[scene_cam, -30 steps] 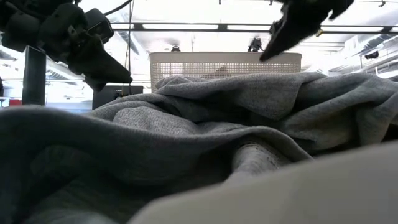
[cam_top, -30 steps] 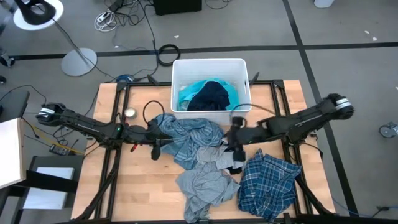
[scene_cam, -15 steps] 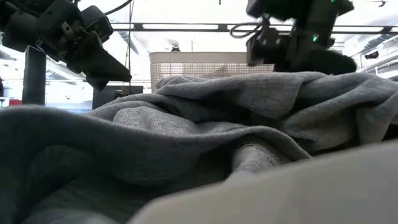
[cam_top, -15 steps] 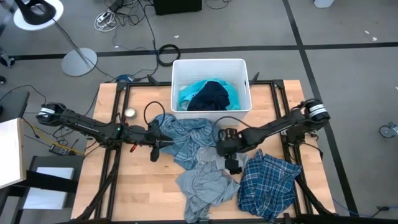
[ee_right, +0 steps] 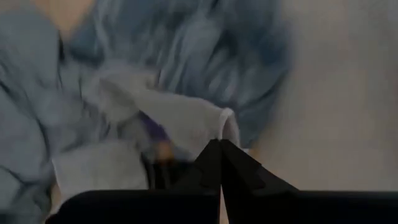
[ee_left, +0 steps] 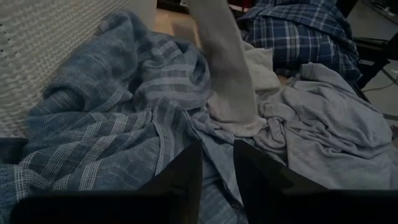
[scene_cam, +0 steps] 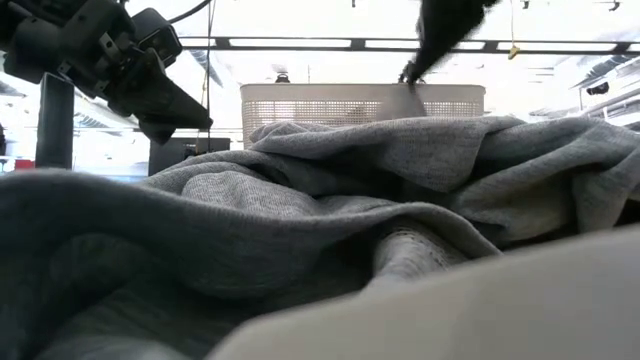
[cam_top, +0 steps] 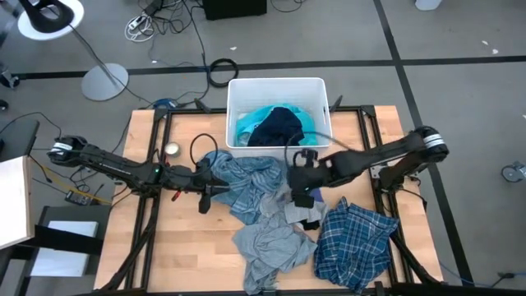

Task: Sort clothes
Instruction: Put the gray sock into the white laundry organizer

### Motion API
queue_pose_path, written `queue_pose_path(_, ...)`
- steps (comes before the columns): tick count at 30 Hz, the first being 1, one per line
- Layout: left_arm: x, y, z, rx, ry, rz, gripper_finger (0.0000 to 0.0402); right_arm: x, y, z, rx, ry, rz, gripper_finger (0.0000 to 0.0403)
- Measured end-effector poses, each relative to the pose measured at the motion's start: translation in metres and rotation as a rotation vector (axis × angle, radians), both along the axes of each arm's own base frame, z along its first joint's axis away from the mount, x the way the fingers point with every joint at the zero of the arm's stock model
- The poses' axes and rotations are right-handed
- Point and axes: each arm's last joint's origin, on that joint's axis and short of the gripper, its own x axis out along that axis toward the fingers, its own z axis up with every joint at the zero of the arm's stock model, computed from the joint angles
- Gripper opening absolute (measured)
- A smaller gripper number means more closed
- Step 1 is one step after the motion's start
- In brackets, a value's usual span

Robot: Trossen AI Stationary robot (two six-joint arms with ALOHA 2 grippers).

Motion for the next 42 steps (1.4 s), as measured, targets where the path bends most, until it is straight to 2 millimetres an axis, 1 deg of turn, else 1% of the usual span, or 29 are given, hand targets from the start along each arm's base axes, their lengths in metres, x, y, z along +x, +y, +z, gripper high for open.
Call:
queue_pose_path(3, 0.0, 0.0, 0.0, 0.0, -0.002, 0.0, 0.0096, 0.0, -0.003, 0.046, -0.108, -0.118, 0.034, 0.0002)
queue_pose_path(5, 0.0, 0.0, 0.001, -0.001, -0.006, 0.0, 0.0096, 0.001, -0.011, 0.077, -0.196, -0.187, 0.053, 0.0001)
queue_pose_path(8, 0.001, 0.0, 0.002, -0.003, -0.018, 0.0, 0.0096, 0.0, -0.031, 0.125, -0.302, -0.302, 0.018, 0.0001)
queue_pose_path(10, 0.001, 0.0, 0.003, -0.007, -0.037, 0.0, 0.0096, 0.0, -0.046, 0.152, -0.344, -0.384, -0.028, 0.0001)
queue_pose_path(15, 0.002, 0.0, 0.007, -0.017, -0.071, 0.001, 0.0096, -0.007, -0.088, 0.202, -0.455, -0.607, -0.143, 0.0001)
queue_pose_path(18, 0.002, -0.001, 0.006, -0.025, -0.067, -0.02, 0.0096, -0.013, -0.11, 0.218, -0.496, -0.707, -0.23, 0.0001)
queue_pose_path(20, 0.002, -0.001, 0.006, -0.03, -0.064, -0.031, 0.0096, -0.015, -0.121, 0.219, -0.491, -0.719, -0.248, 0.0001)
queue_pose_path(22, 0.002, -0.002, 0.006, -0.032, -0.064, -0.035, 0.0096, -0.012, -0.13, 0.215, -0.429, -0.722, -0.234, 0.0003)
queue_pose_path(24, 0.002, -0.002, 0.006, -0.032, -0.064, -0.035, 0.0096, -0.01, -0.136, 0.206, -0.339, -0.693, -0.205, 0.0007)
queue_pose_path(25, 0.002, -0.002, 0.006, -0.032, -0.064, -0.036, 0.0096, -0.006, -0.139, 0.2, -0.292, -0.688, -0.205, 0.001)
queue_pose_path(27, 0.002, -0.002, 0.006, -0.034, -0.059, -0.042, 0.0096, 0.0, -0.145, 0.189, -0.185, -0.684, -0.263, 0.0018)
queue_pose_path(29, 0.002, -0.002, 0.006, -0.035, -0.057, -0.042, 0.0096, 0.005, -0.148, 0.178, -0.101, -0.65, -0.328, 0.003)
queue_pose_path(31, 0.002, -0.002, 0.005, -0.037, -0.051, -0.04, 0.0096, 0.003, -0.151, 0.17, -0.059, -0.583, -0.339, 0.0048)
queue_pose_path(33, 0.002, -0.002, 0.005, -0.038, -0.051, -0.04, 0.0096, 0.001, -0.151, 0.166, -0.038, -0.545, -0.356, 0.0072)
queue_pose_path(35, 0.002, -0.002, 0.004, -0.037, -0.043, -0.04, 0.0096, -0.006, -0.149, 0.164, -0.017, -0.504, -0.374, 0.0099)
queue_pose_path(37, 0.002, -0.002, 0.004, -0.038, -0.045, -0.04, 0.0096, -0.016, -0.142, 0.165, 0.031, -0.477, -0.383, 0.0125)
queue_pose_path(40, 0.001, -0.002, 0.004, -0.048, -0.04, -0.035, 0.0096, -0.035, -0.124, 0.164, 0.166, -0.381, -0.325, 0.0158)
queue_pose_path(42, 0.001, -0.002, 0.004, -0.049, -0.04, -0.035, 0.0096, -0.043, -0.108, 0.159, 0.237, -0.295, -0.289, 0.0172)
